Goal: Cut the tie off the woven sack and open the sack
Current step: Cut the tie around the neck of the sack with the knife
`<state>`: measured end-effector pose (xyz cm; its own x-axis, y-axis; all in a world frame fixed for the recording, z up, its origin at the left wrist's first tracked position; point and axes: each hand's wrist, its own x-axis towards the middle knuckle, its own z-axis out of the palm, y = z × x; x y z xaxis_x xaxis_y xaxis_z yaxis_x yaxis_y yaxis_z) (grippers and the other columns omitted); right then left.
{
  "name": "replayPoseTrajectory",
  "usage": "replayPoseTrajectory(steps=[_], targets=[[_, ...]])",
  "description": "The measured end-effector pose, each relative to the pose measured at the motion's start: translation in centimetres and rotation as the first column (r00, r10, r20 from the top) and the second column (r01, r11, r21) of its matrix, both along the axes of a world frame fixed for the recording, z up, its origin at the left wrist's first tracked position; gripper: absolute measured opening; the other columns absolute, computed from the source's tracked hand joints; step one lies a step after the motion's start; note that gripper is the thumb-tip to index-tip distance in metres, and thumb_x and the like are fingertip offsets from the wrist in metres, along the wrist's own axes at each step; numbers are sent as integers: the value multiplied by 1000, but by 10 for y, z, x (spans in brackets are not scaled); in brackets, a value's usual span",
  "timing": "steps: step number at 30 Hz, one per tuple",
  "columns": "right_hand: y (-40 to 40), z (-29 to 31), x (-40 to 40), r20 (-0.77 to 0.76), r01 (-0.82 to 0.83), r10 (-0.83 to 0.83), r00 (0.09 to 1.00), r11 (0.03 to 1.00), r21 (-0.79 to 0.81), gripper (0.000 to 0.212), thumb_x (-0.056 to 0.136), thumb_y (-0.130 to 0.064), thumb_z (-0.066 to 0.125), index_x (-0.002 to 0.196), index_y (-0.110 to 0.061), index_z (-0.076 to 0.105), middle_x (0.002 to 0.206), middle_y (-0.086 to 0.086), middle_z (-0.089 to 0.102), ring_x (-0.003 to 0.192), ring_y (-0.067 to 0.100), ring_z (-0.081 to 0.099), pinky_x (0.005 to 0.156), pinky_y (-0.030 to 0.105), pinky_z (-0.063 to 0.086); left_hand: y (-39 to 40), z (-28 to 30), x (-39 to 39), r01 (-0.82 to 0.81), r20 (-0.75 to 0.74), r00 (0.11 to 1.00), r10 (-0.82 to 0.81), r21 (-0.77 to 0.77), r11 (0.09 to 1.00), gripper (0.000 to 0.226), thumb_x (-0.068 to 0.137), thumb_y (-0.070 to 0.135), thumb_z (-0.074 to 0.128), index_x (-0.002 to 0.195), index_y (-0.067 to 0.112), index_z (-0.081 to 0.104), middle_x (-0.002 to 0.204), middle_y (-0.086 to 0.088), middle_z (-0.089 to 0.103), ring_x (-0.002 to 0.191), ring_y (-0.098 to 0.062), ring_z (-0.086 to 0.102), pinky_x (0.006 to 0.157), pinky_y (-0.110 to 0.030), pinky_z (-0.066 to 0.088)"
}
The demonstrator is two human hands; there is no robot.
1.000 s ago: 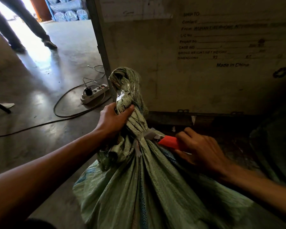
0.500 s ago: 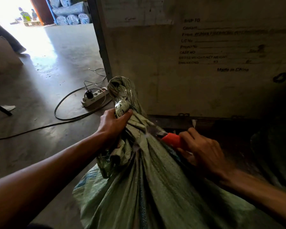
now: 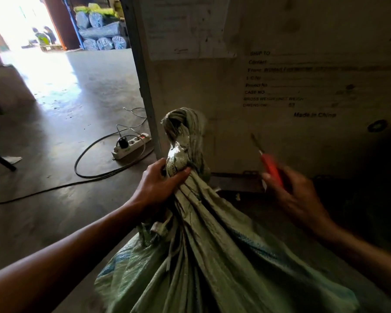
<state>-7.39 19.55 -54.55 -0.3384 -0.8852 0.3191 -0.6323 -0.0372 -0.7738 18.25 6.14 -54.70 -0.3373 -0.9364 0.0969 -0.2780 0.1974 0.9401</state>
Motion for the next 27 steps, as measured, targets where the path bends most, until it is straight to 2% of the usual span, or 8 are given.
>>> replayPoseTrajectory(steps=[3, 6, 9, 11, 14, 18, 22, 27], targets=[[-21, 19, 24, 345, 77, -70, 936, 997, -7, 19, 86, -41, 54, 81, -23, 59, 75, 3, 60, 64, 16, 55, 60, 31, 46, 10, 3, -14, 36, 52, 998, -34, -40, 999, 50, 60, 51, 78, 101, 25, 65, 97, 1, 73, 87, -12, 71, 79, -43, 59], [-34, 31, 55, 551, -41, 45, 833, 999, -20, 20, 79, -35, 68, 89, -18, 63, 82, 1, 69, 69, 13, 65, 61, 15, 54, 26, 5, -25, 80, 183, 981, -59, -106, 991, 56, 57, 53, 80, 102, 29, 57, 96, 5, 71, 83, -7, 69, 70, -31, 59], [-40, 38, 68, 695, -93, 111, 710, 994, -65, 32, 77, -25, 72, 105, -12, 64, 97, 6, 73, 86, 17, 71, 77, 30, 59, 31, 13, -26, 140, 216, 969, -122, -73, 987, 62, 49, 68, 77, 95, 30, 58, 93, 6, 70, 82, -7, 68, 68, -32, 57], [-44, 39, 67, 707, -92, 119, 697, 993, -77, 31, 78, -20, 70, 106, -9, 63, 97, 9, 73, 87, 19, 71, 78, 32, 59, 28, 23, -22, 119, 169, 981, -101, -98, 988, 66, 54, 80, 62, 81, 20, 64, 78, 4, 68, 70, -8, 64, 62, -36, 53], [-43, 37, 67, 672, -179, 194, 714, 979, -93, 20, 81, -16, 66, 100, -11, 64, 79, 1, 74, 69, 8, 71, 58, 20, 56, 17, 43, -17, -123, 83, 985, 149, -264, 957, 67, 65, 77, 54, 83, 13, 64, 76, 3, 64, 63, 0, 57, 53, -18, 41], [-39, 36, 70, 637, -286, 239, 732, 958, -31, 8, 84, -19, 63, 92, -15, 64, 65, -1, 66, 56, 14, 62, 48, 21, 48, 8, 57, -21, 1, -108, 994, -5, -40, 999, 62, 67, 63, 68, 114, 24, 59, 92, 4, 71, 84, -9, 67, 64, -23, 53], [-33, 40, 68, 569, -249, 171, 804, 966, 62, 27, 90, -16, 56, 106, 5, 56, 78, 18, 54, 55, 21, 52, 45, 19, 44, 7, 44, -24, -48, -104, 994, 36, -120, 992, 22, 85, 33, 58, 93, 13, 65, 80, -6, 74, 68, -16, 70, 60, -37, 59], [-12, 44, 62, 317, -279, 210, 925, 942, 189, 15, 91, -33, 52, 85, -19, 51, 71, 10, 56, 46, 19, 56, 43, 30, 48, -7, 27, -9, -154, -175, 973, 150, -7, 988, 16, 96, 20, 48, 92, 12, 62, 76, -6, 68, 64, -16, 61, 56, -34, 48]])
